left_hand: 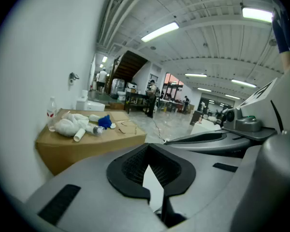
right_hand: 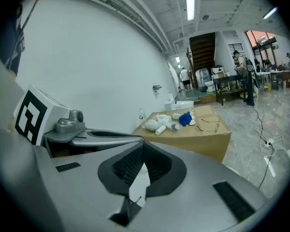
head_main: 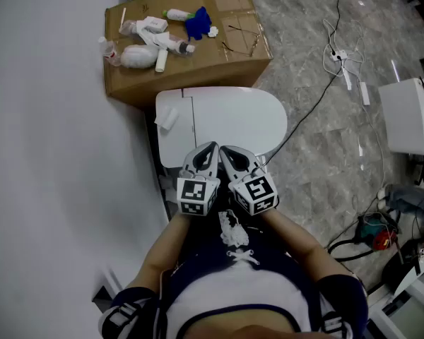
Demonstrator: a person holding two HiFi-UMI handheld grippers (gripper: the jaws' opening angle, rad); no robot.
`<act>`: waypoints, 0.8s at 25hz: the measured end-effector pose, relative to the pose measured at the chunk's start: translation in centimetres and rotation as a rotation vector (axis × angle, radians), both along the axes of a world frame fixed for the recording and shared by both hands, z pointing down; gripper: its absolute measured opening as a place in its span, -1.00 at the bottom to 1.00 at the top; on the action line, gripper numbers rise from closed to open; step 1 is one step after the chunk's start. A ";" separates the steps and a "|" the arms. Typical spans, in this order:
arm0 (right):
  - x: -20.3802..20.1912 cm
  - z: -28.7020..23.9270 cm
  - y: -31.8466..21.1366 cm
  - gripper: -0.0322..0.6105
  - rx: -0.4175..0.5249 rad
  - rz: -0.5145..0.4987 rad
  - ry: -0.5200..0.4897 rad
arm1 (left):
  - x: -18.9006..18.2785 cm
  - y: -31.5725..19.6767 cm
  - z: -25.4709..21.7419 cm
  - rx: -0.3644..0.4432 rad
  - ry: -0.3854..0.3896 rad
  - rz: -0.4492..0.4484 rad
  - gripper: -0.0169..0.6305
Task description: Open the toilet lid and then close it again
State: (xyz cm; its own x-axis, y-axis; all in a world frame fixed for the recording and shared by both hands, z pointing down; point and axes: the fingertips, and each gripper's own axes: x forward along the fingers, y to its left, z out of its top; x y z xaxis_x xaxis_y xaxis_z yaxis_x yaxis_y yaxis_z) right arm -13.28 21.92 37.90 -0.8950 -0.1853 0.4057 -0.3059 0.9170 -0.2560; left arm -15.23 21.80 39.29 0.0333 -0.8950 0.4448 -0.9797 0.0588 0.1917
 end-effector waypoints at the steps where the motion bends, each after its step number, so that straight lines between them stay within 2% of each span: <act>1: 0.1 0.1 -0.2 -0.88 0.000 0.000 0.000 | 0.1 -0.2 0.1 0.002 0.002 0.006 -0.93; 6: 0.9 1.0 -1.1 -0.88 -0.017 0.010 -0.008 | 0.9 -1.2 0.7 -0.010 0.007 0.033 -0.93; 10: 2.2 2.5 -2.4 -0.88 -0.078 0.046 -0.024 | 1.8 -2.1 2.4 -0.052 0.022 0.043 -0.93; 15: 4.0 4.8 -4.1 -0.88 -0.128 0.049 0.015 | 3.1 -3.9 4.1 -0.088 0.036 0.040 -0.93; 20: 5.7 7.0 -6.2 -0.88 -0.177 0.079 0.052 | 4.6 -5.9 5.6 -0.134 0.032 0.073 -0.93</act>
